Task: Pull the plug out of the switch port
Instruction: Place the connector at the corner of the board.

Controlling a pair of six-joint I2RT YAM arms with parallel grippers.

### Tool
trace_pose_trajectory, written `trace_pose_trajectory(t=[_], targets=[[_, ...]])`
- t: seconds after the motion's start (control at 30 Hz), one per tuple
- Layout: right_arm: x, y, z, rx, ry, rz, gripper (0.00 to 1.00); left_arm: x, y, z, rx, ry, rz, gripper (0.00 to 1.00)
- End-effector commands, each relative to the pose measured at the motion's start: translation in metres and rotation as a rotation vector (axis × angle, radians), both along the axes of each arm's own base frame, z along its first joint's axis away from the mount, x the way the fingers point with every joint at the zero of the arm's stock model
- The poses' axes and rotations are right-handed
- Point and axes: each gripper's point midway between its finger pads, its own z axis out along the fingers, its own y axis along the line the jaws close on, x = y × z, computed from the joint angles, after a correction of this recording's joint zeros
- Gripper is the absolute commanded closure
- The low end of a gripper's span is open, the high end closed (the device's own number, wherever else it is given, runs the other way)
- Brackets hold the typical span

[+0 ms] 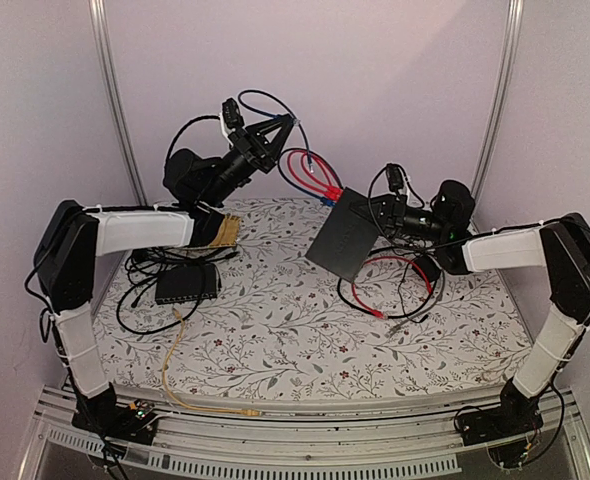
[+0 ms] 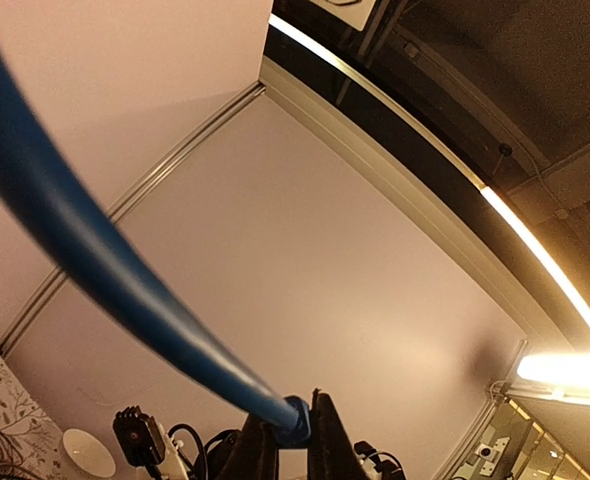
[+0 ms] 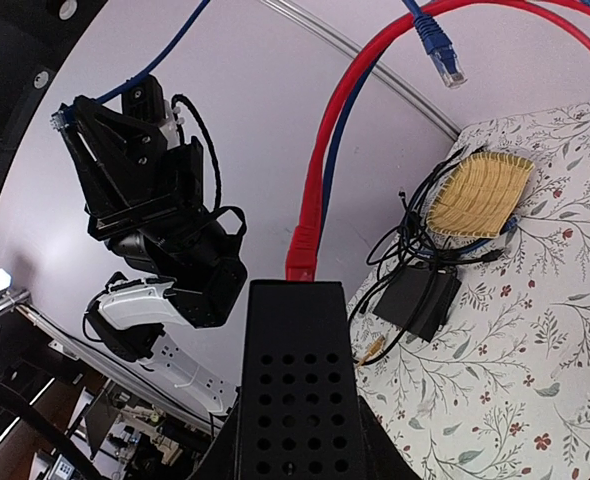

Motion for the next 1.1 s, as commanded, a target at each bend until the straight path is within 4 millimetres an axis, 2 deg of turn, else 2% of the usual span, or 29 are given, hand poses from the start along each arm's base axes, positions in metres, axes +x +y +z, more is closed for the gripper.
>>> trace_pose_trajectory(t=[0.0,0.1,0.13,0.27,0.43,0.53,0.63,0.73,0.83,0.93,1.07], targets=[[0.006,-0.002,0.011,0.032,-0.052,-0.027,0.99,0.006,-0.001,0.004,-0.011,-0.011,-0.022,0.98],[0.009,0.001,0.003,0.025,-0.035,-0.022,0.99,0.007,-0.005,0.009,-0.023,-0.014,-0.039,0.98],[0.009,0.003,0.001,0.023,-0.027,-0.017,0.99,0.014,-0.012,-0.003,-0.013,0.005,-0.053,0.98],[0.011,0.009,-0.005,0.02,-0.016,-0.01,0.99,0.019,-0.027,-0.006,-0.006,0.009,-0.087,0.99],[0.018,0.014,0.0,0.022,-0.023,-0.01,0.99,0.02,-0.049,-0.025,0.02,0.044,-0.137,0.99],[0.02,0.015,0.0,0.018,-0.021,-0.012,0.99,0.019,-0.052,-0.031,0.016,0.054,-0.15,0.99],[0.018,0.013,-0.009,0.006,-0.001,-0.019,0.99,0.023,-0.046,-0.032,0.013,0.053,-0.116,0.99],[0.012,0.004,-0.019,-0.008,0.023,-0.051,0.99,0.033,-0.026,-0.029,-0.001,0.05,-0.051,0.99],[0.001,-0.01,-0.017,-0.011,0.019,-0.082,0.99,0.041,-0.008,-0.028,-0.018,0.053,-0.014,0.99],[-0.012,-0.024,-0.002,-0.003,-0.014,-0.112,0.99,0.046,0.003,-0.031,-0.014,0.057,0.018,0.99],[-0.022,-0.041,0.022,-0.004,-0.056,-0.165,0.99,0.051,0.005,-0.047,0.005,0.084,0.034,1.0]])
